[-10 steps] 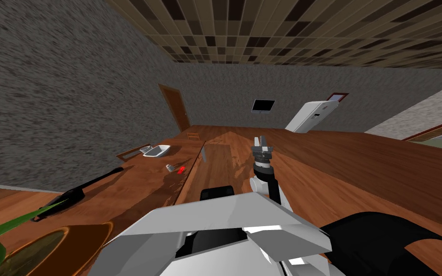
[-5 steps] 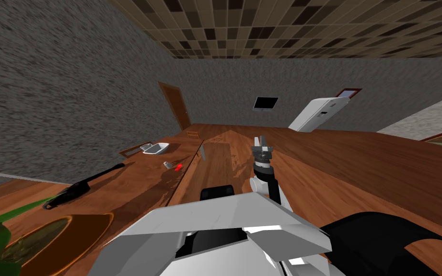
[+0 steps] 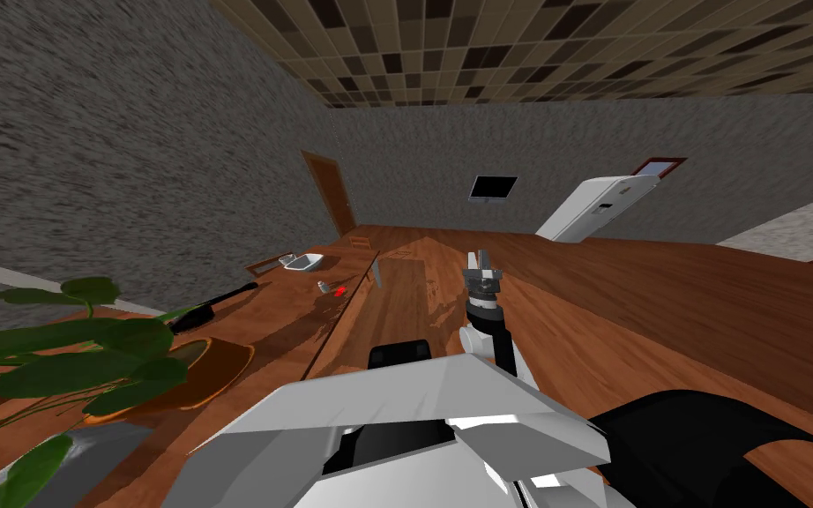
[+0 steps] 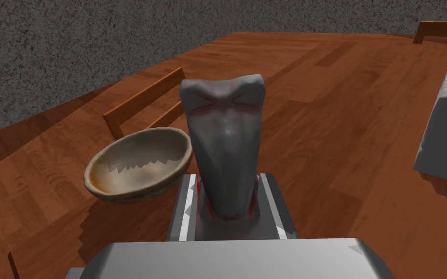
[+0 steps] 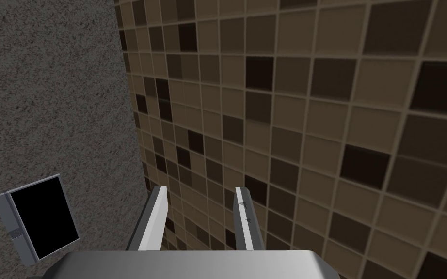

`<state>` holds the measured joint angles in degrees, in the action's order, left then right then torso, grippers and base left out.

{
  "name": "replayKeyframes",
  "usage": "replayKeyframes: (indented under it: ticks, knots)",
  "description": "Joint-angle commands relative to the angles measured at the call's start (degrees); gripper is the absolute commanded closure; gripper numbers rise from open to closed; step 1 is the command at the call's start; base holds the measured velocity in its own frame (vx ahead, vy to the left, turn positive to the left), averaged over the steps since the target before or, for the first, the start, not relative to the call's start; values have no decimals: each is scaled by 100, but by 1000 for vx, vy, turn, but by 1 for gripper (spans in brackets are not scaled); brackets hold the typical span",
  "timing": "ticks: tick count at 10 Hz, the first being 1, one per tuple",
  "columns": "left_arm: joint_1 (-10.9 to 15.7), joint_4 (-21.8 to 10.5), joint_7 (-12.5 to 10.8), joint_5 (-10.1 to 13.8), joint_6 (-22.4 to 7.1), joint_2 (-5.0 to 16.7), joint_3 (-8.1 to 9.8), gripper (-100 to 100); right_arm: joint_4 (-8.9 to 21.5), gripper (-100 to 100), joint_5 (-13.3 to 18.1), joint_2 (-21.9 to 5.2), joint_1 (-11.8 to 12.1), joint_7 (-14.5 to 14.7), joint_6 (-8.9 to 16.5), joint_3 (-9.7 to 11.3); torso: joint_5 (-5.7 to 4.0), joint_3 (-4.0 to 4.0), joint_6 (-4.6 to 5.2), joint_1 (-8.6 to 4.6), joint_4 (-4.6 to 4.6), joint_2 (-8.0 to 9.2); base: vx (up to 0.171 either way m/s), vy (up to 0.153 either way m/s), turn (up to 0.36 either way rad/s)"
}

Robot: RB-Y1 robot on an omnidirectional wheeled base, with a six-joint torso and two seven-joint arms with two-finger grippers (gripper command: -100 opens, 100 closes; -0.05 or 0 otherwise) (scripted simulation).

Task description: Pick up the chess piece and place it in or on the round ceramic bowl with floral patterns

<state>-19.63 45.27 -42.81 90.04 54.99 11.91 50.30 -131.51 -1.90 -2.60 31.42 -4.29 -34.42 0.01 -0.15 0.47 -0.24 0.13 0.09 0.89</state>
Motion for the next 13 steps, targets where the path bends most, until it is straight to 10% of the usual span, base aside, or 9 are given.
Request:
replayKeyframes:
  ticks: [1,9,10,13]
  knots:
    - [-48,175,37,-19,-153,52,97,100,0,0,0,0,0,0,0,0,0,0,0,0,0,0,-244,51,61]
    - [49,302,-264,-261,-255,114,305,100,0,0,0,0,1,0,0,0,-12,-7,6,-14,2,-18,-195,52,26]
    - [46,298,-282,-267,-248,117,311,-100,0,0,0,0,2,0,0,0,-13,-24,10,-26,-2,-51,-17,6,2]
    - [43,298,-280,-266,-248,117,311,-100,0,0,0,0,3,0,-1,0,-17,-49,12,-41,-11,-93,-3,1,0]
